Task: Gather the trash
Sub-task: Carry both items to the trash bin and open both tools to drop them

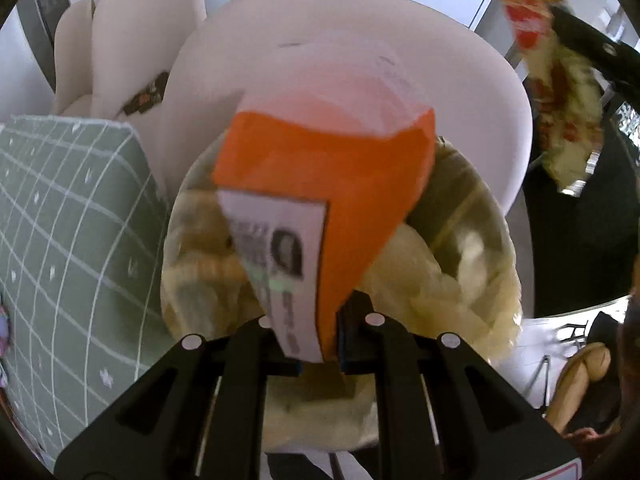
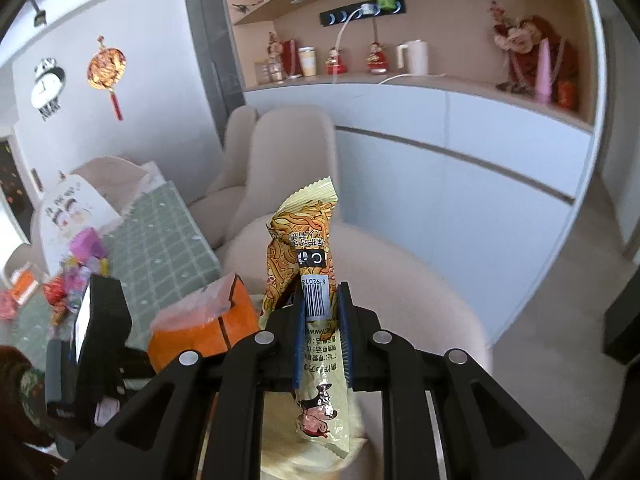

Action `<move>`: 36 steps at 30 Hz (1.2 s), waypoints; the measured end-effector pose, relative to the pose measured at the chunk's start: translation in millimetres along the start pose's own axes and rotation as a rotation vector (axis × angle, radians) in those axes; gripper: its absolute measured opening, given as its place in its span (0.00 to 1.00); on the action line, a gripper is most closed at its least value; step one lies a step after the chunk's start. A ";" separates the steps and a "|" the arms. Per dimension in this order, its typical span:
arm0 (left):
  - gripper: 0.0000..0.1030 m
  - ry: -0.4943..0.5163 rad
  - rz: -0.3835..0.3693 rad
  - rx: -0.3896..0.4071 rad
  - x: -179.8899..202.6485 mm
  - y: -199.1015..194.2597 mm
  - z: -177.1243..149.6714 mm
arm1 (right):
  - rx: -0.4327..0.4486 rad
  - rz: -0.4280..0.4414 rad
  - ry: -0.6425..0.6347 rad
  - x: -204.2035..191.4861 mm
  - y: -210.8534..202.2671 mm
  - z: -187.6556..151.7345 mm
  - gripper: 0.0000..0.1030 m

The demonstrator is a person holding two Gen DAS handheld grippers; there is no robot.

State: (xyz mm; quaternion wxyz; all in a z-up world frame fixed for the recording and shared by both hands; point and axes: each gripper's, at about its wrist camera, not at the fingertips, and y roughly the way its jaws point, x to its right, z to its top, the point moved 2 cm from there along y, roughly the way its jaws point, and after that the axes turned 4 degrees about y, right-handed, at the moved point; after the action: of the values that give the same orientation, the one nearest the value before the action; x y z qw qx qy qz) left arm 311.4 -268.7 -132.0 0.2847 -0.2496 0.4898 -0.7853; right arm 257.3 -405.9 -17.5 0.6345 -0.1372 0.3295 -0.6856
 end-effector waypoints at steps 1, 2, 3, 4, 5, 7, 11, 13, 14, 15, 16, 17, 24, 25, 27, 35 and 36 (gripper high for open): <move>0.10 -0.014 -0.019 0.007 -1.4 -5.2 -3.8 | -0.002 0.031 0.016 -3.8 5.3 -0.2 0.15; 0.10 -0.027 -0.037 0.014 -3.3 -9.5 -4.2 | -0.002 0.053 0.028 -7.4 8.4 0.3 0.15; 0.10 -0.041 -0.057 0.023 -4.2 -13.8 -5.6 | 0.000 0.079 0.042 -12.1 11.9 1.5 0.15; 0.10 -0.055 -0.078 0.030 -6.6 -18.7 -7.8 | 0.004 0.094 0.049 -14.9 13.8 3.3 0.15; 0.10 -0.062 -0.089 0.037 -7.8 -22.3 -10.0 | 0.012 0.105 0.053 -17.8 14.7 5.5 0.15; 0.10 -0.064 -0.106 0.062 -7.4 -30.5 -13.4 | 0.032 0.126 0.040 -26.4 15.0 12.2 0.15; 0.10 -0.051 -0.120 0.116 -10.2 -43.3 -13.9 | 0.041 0.102 -0.007 -36.7 16.6 21.2 0.15; 0.10 -0.048 -0.122 0.123 -4.7 -42.7 -11.2 | 0.036 0.080 -0.011 -34.7 16.9 20.7 0.15; 0.10 -0.052 -0.125 0.120 -3.2 -39.5 -9.7 | 0.034 0.067 -0.007 -31.6 16.4 19.7 0.15; 0.10 -0.057 -0.133 0.112 -1.3 -35.3 -7.5 | 0.032 0.059 -0.003 -28.7 15.2 18.5 0.15; 0.10 -0.057 -0.142 0.100 0.7 -29.9 -2.5 | 0.029 0.044 0.005 -24.0 13.6 17.1 0.15; 0.10 -0.053 -0.150 0.083 2.5 -23.1 0.8 | 0.026 0.035 0.013 -20.1 12.2 15.6 0.15; 0.10 -0.054 -0.193 -0.009 10.9 7.1 5.1 | 0.023 -0.013 0.043 3.2 -1.6 2.2 0.15; 0.10 -0.055 -0.196 -0.006 11.2 6.6 4.1 | 0.021 -0.014 0.047 5.4 -1.8 0.4 0.15; 0.11 -0.063 -0.209 0.023 8.7 -1.3 2.3 | 0.019 -0.014 0.049 7.7 -2.1 -2.7 0.15; 0.43 -0.068 -0.183 0.147 -19.4 -51.4 -6.5 | 0.029 0.029 0.033 -4.0 0.3 -3.8 0.15; 0.43 -0.075 -0.171 0.151 -23.8 -55.6 -8.7 | 0.038 0.043 0.030 -9.0 -0.1 -1.5 0.15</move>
State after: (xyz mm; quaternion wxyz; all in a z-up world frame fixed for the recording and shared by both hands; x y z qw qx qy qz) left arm 311.3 -226.9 -87.4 0.2528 -0.2973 0.3953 -0.8316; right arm 257.8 -396.9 -16.5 0.6466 -0.1077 0.3289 -0.6798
